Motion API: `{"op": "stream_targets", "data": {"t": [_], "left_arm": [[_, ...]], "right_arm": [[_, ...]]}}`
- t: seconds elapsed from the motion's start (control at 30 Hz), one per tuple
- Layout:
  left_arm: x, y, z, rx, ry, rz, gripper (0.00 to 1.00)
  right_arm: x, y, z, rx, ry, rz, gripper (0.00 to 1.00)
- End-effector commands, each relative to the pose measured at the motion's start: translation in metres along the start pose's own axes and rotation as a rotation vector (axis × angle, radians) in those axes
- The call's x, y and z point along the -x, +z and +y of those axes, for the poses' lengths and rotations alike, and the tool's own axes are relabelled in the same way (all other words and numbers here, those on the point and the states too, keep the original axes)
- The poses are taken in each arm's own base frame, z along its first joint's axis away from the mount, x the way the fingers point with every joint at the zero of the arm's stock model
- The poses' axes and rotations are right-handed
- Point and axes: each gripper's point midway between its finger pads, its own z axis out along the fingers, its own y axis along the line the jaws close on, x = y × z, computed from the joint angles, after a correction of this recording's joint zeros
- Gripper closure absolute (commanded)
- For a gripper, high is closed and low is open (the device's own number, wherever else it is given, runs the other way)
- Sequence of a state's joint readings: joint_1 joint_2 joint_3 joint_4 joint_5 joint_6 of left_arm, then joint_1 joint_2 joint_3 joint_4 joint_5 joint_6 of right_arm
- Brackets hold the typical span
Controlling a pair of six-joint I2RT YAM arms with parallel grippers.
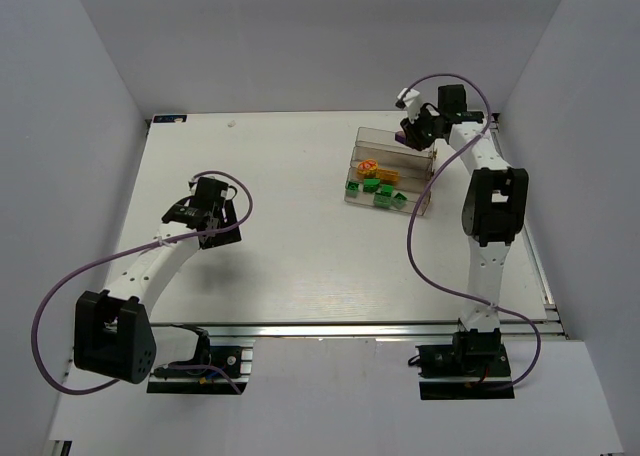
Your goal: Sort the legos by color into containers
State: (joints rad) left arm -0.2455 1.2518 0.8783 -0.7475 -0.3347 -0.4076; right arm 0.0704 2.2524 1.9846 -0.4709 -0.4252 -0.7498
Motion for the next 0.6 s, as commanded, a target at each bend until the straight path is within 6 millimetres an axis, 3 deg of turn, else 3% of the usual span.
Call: {"op": "stream_targets", "data": {"t": [0.0, 0.2, 0.3, 0.37, 0.47, 0.5, 0.53, 0.57], "left_arm": [[0.009, -0.009, 0.006, 0.017, -0.014, -0.035, 0.09], [0.006, -0.002, 0.009, 0.043, -0.011, -0.02, 0.09], [0.008, 0.005, 0.011, 0.066, 0.003, -0.01, 0.08], [0.009, 0.01, 0.015, 0.096, 0.012, 0.004, 0.08], [0.018, 0.016, 0.024, 0.14, 0.023, -0.001, 0.08], [0.02, 0.017, 0.024, 0.144, 0.037, -0.002, 0.08], [0.024, 0.019, 0.026, 0.145, 0.03, -0.003, 0.08], [0.028, 0.022, 0.025, 0.135, 0.031, -0.01, 0.09]], "right_arm": [[0.02, -0.004, -0.022, -0.06, -0.08, -0.03, 0.79], [0.01, 0.002, -0.019, -0.045, -0.097, -0.021, 0.46], [0.014, -0.002, -0.016, -0.043, -0.092, -0.032, 0.38], [0.016, -0.007, -0.014, -0.043, -0.068, -0.046, 0.38], [0.038, -0.03, -0.01, -0.04, -0.039, -0.111, 0.42], [0.054, -0.05, -0.01, -0.05, -0.013, -0.15, 0.47], [0.064, -0.06, -0.004, -0.042, -0.004, -0.18, 0.52], [0.065, -0.063, 0.014, 0.019, 0.017, -0.215, 0.56]]}}
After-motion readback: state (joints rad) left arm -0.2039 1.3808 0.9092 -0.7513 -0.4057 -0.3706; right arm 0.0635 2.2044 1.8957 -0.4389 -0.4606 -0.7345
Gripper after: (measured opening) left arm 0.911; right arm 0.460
